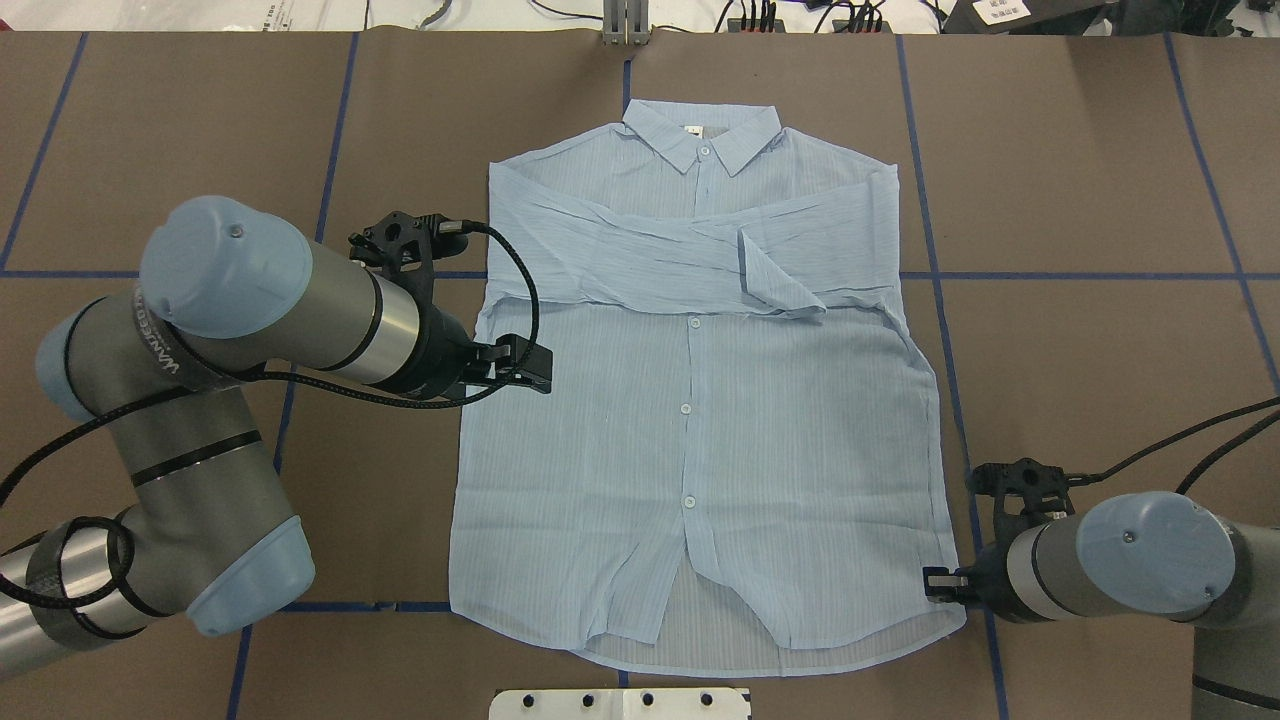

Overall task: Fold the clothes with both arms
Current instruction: 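Move both grippers along the side edges toward the hem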

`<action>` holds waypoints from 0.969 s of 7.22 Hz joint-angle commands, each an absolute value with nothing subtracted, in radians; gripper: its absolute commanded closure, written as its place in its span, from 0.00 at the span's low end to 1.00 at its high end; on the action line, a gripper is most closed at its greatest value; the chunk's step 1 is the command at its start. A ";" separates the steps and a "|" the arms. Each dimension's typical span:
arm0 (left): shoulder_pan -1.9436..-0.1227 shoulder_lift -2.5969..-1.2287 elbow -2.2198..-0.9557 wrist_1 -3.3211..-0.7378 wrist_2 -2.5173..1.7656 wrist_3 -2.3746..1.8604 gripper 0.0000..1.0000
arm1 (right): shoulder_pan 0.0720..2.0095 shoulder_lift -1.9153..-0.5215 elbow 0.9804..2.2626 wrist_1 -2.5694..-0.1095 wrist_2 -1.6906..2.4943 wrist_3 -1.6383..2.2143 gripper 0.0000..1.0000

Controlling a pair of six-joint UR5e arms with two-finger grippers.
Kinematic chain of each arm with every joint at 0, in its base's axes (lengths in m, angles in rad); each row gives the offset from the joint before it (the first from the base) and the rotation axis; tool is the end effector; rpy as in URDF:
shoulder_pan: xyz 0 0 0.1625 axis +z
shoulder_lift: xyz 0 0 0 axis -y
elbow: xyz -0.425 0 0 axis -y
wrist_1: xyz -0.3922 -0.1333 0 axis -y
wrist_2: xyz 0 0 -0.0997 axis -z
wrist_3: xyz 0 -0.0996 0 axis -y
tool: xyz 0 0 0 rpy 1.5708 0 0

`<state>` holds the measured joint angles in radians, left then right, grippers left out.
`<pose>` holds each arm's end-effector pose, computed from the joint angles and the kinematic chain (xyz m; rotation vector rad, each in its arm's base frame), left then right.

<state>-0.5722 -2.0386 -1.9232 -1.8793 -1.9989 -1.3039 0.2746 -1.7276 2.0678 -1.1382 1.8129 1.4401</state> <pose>0.4409 -0.3934 0.2037 0.1038 1.1664 -0.0281 -0.3960 -0.2252 0.4510 -0.0704 -0.7992 0.0426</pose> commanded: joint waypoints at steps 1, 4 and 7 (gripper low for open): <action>-0.572 -2.039 -1.924 -1.879 -1.999 -1.304 0.00 | 0.265 -1.726 2.066 -1.138 1.815 1.440 0.79; -0.571 -2.039 -1.916 -1.876 -1.997 -1.302 0.00 | 0.262 -1.721 2.078 -1.138 1.812 1.440 1.00; -0.478 -1.972 -1.891 -1.873 -1.976 -1.311 0.01 | 0.268 -1.718 2.166 -1.135 1.802 1.442 1.00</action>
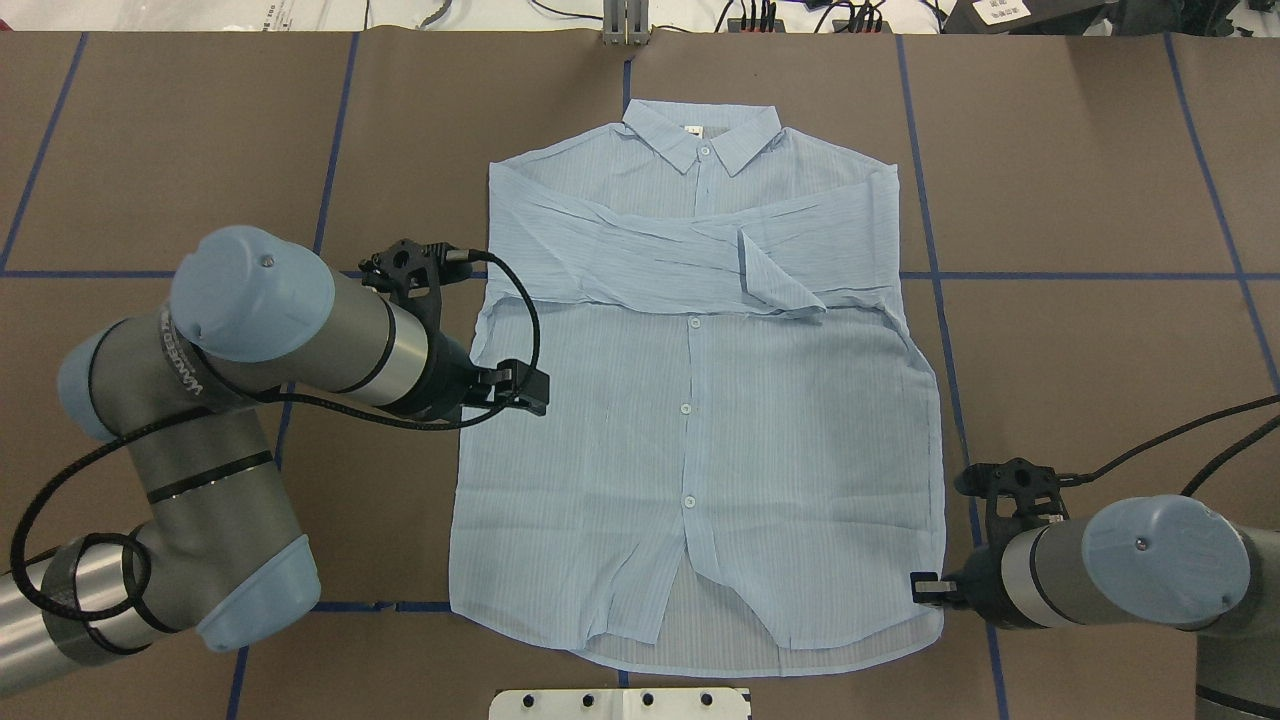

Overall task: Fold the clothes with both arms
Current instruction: 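Move both grippers along the side edges toward the hem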

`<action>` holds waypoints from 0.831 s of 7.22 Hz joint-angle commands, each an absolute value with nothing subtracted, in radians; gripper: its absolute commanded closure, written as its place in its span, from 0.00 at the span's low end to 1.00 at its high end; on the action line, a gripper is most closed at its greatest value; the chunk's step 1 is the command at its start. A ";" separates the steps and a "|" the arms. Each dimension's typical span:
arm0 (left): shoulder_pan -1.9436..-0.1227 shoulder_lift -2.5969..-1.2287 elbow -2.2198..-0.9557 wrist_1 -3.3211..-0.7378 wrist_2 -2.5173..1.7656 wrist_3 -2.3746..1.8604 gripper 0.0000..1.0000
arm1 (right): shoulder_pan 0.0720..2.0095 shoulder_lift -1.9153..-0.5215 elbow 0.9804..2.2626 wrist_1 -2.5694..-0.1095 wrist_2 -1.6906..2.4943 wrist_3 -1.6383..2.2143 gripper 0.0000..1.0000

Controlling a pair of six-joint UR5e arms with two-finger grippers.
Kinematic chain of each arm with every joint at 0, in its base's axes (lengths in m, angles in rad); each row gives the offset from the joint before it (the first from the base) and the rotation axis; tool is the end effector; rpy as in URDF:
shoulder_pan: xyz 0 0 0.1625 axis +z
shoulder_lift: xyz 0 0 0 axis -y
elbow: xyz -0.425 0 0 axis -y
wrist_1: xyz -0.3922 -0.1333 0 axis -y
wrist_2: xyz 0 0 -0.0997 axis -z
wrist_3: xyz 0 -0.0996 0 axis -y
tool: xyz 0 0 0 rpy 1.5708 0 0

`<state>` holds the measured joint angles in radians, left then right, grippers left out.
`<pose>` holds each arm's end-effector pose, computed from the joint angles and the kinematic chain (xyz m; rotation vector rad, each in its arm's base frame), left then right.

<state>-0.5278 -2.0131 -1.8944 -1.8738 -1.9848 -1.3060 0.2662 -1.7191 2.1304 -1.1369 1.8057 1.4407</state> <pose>0.4649 -0.3789 0.2312 0.0617 1.1130 -0.0140 -0.3910 -0.2208 0.4157 -0.0508 -0.8678 0.0282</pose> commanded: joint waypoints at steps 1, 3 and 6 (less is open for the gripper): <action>-0.430 -1.947 -1.904 -1.871 -1.921 -1.327 0.01 | 0.281 -1.714 2.178 -1.128 1.809 1.472 1.00; -0.348 -1.925 -1.905 -1.867 -1.899 -1.445 0.01 | 0.285 -1.703 2.177 -1.115 1.807 1.476 1.00; -0.282 -1.910 -1.919 -1.815 -1.867 -1.535 0.04 | 0.302 -1.697 2.178 -1.115 1.809 1.476 1.00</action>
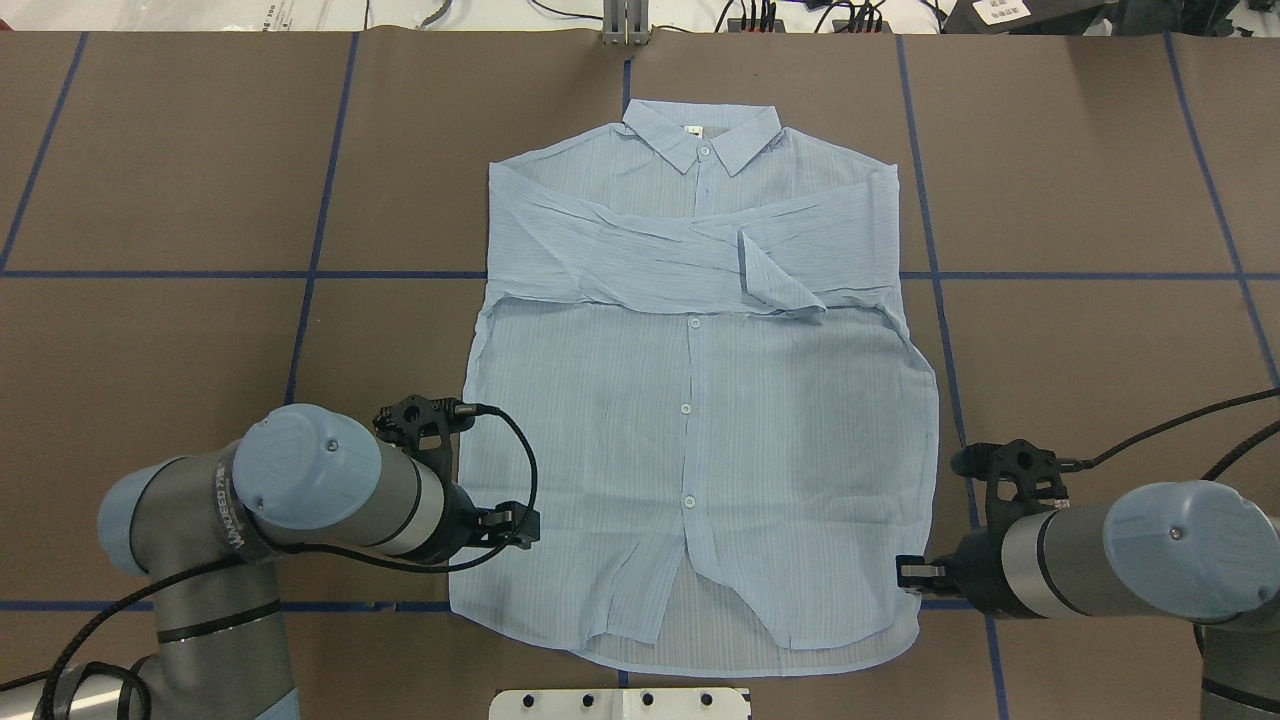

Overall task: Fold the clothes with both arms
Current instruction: 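Grasp the two hem corners with both grippers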

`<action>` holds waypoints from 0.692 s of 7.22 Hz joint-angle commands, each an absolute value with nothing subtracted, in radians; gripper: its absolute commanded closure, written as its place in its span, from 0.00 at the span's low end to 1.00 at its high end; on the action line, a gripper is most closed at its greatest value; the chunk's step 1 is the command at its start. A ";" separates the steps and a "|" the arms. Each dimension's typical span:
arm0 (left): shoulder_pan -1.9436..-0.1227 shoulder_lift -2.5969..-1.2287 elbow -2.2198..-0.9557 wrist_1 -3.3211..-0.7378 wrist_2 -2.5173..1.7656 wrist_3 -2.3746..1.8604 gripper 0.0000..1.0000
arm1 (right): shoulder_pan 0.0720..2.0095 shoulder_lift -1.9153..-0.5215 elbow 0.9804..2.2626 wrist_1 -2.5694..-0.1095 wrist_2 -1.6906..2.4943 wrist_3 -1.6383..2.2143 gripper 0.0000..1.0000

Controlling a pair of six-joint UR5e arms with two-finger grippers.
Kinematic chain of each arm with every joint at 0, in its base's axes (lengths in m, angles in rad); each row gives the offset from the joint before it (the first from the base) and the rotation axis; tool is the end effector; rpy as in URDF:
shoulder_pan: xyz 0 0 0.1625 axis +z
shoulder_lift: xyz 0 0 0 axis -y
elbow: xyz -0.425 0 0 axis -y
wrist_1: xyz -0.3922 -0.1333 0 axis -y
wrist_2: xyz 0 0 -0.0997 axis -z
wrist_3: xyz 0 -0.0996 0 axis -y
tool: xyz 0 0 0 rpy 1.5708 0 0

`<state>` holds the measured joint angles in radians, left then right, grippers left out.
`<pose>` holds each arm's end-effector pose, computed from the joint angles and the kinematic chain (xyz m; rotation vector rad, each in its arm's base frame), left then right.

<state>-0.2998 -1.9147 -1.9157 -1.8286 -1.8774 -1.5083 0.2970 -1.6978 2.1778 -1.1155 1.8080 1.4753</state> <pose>0.5250 -0.2703 0.2879 -0.1094 0.9739 -0.0729 -0.3801 -0.2313 0.3802 -0.0339 -0.9554 0.0750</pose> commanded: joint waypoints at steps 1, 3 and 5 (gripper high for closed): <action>-0.282 -1.908 -1.919 -1.813 -1.867 -1.557 0.05 | 0.302 -1.697 2.178 -1.115 1.809 1.476 1.00; -0.281 -1.907 -1.908 -1.813 -1.865 -1.563 0.09 | 0.310 -1.701 2.180 -1.115 1.810 1.476 1.00; -0.282 -1.899 -1.907 -1.801 -1.865 -1.563 0.16 | 0.318 -1.700 2.181 -1.115 1.810 1.474 1.00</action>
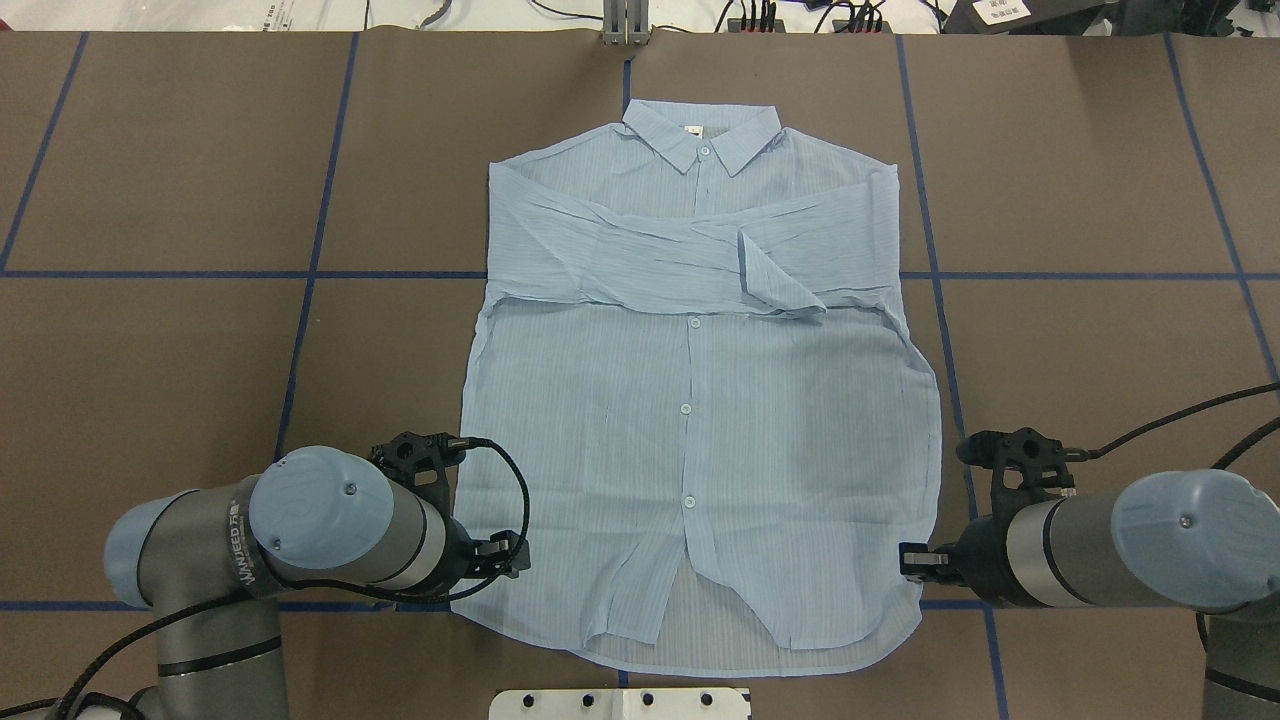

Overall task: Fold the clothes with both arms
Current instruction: 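Grasp the two hem corners with both grippers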

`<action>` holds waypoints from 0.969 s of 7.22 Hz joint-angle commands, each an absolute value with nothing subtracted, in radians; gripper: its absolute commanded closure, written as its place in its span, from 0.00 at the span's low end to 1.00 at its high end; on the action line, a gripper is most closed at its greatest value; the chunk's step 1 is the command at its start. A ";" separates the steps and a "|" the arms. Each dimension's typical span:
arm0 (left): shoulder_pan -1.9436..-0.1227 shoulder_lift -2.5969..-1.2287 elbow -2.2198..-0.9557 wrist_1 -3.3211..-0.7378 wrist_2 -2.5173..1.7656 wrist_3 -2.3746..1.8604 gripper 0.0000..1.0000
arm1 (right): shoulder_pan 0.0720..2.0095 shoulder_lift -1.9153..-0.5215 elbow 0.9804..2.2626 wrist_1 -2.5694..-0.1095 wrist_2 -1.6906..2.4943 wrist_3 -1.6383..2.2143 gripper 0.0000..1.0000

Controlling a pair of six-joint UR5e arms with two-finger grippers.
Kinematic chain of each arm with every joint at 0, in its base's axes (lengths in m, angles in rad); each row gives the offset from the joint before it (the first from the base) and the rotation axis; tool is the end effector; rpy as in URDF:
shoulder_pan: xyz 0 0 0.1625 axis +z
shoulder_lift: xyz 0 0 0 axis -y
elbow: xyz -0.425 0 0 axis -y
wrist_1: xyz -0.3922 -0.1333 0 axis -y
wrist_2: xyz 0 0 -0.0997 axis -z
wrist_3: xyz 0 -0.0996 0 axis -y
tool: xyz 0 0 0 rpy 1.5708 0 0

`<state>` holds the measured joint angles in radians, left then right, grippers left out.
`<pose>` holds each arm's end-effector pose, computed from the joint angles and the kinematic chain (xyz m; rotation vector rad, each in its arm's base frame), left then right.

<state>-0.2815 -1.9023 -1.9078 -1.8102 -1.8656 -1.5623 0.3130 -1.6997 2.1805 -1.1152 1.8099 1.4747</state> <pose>0.5307 -0.2621 0.3013 -0.1411 0.9311 -0.1187 -0.3755 -0.2368 0.3796 -0.0274 -0.9571 0.0881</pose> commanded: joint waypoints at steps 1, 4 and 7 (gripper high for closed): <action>-0.281 -1.901 -1.914 -1.777 -1.865 -1.563 0.24 | 0.322 -1.701 2.183 -1.115 1.812 1.474 1.00; -0.276 -1.901 -1.911 -1.773 -1.865 -1.563 0.39 | 0.333 -1.706 2.184 -1.115 1.815 1.474 1.00; -0.265 -1.901 -1.901 -1.772 -1.867 -1.563 0.42 | 0.334 -1.704 2.184 -1.115 1.818 1.474 1.00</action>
<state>-0.2709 -1.9010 -1.9031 -1.7729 -1.8667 -1.5635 0.3337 -1.7045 2.1844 -1.1152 1.8172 1.4741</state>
